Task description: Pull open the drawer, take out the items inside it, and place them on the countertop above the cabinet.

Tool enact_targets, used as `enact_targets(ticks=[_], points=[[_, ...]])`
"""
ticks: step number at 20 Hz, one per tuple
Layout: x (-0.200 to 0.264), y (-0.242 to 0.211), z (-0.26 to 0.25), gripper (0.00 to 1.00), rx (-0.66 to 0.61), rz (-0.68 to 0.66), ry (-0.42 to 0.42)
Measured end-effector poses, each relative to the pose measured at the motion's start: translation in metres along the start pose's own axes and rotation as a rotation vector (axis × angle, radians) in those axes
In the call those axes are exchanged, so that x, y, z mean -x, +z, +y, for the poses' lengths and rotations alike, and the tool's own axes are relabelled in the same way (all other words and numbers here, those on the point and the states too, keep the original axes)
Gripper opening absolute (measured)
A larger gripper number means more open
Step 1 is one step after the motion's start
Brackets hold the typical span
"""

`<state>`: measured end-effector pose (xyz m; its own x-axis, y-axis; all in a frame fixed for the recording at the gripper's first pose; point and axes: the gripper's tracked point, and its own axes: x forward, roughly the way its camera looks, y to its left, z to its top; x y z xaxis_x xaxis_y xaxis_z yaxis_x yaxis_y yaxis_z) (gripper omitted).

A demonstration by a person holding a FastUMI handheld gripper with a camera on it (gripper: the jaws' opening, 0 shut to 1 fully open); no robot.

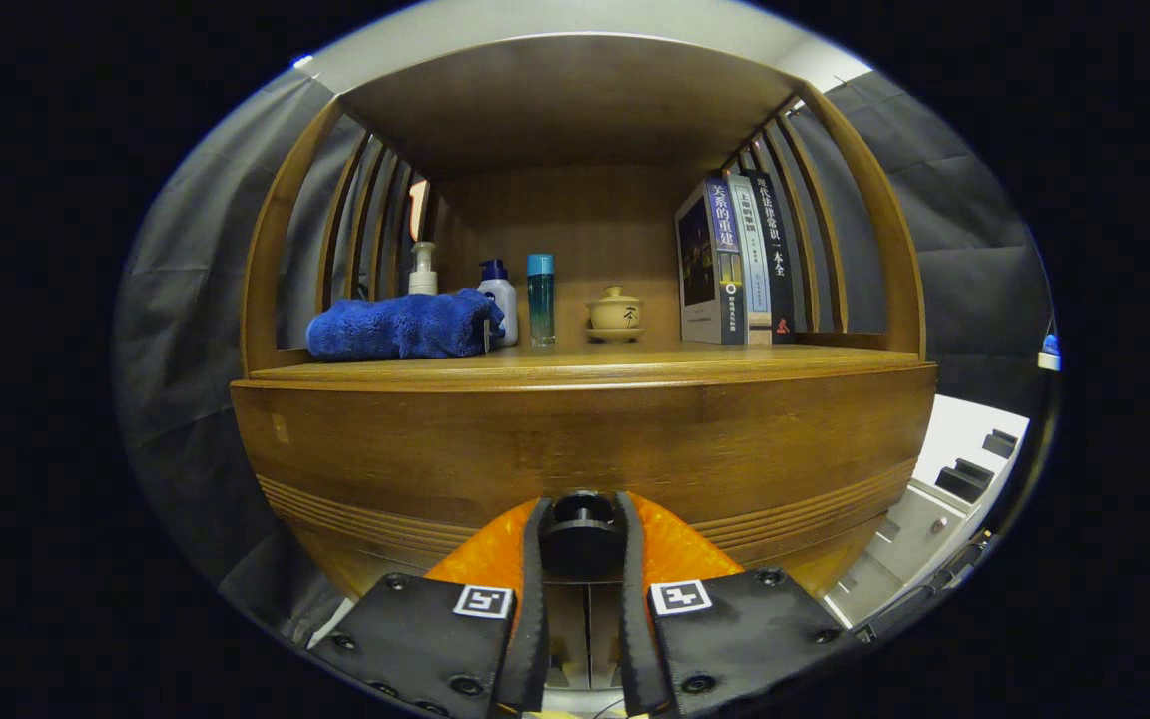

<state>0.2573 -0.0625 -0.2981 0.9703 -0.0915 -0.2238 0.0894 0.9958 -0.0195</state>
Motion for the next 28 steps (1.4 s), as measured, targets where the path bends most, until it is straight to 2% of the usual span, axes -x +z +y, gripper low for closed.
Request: enact_targets(ticks=[19, 28], points=[[0.136, -0.011, 0.004, 0.36, -0.042, -0.024, 0.005], [0.194, -0.031, 0.006, 0.36, -0.045, 0.043, 0.018]])
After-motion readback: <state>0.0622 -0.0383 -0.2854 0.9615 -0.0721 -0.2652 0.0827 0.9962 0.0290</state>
